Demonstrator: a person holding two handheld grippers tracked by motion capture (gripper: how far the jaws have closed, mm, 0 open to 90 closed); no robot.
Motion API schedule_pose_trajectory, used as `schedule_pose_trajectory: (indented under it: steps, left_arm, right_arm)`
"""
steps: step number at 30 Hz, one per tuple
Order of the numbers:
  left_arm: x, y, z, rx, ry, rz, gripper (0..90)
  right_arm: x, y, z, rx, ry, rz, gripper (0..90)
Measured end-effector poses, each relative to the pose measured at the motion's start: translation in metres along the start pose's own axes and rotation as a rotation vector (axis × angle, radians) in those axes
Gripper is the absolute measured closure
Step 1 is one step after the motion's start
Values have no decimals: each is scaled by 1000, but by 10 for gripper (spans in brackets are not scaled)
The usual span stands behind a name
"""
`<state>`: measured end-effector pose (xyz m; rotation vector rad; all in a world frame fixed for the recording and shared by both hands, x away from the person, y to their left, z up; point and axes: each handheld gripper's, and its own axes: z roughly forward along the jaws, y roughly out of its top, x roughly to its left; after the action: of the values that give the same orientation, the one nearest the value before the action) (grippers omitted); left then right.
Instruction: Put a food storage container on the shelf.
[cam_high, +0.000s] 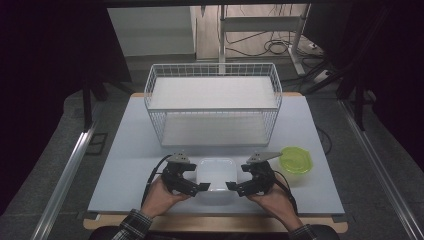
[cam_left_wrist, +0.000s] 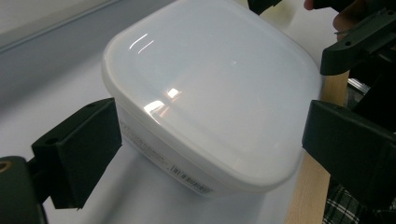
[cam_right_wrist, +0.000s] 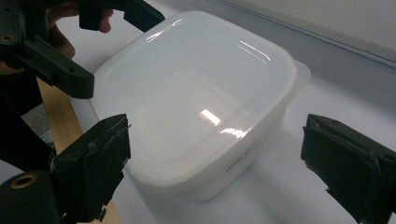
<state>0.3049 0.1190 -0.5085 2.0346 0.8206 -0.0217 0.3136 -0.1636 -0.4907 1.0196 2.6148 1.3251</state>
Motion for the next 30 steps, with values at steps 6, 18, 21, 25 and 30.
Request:
schedule_pose_trajectory:
  steps: [6, 18, 21, 25, 30]
  left_arm:
    - [11, -1, 6, 9, -67, -51, 40]
    - [2, 0, 0, 82, -59, -91, 108]
    - [-5, 0, -4, 88, -15, -75, 174]
    - [-14, -4, -10, 90, 8, -85, 232]
    - [-20, -10, -17, 72, 16, -118, 350]
  right_arm:
    - [-6, 2, 10, 24, 32, 48, 111]
    - [2, 4, 3, 79, 23, 121, 255]
    - [5, 3, 0, 70, 10, 125, 306]
    - [12, -2, -9, 53, -13, 147, 408]
    - [18, -7, -15, 34, -25, 165, 502]
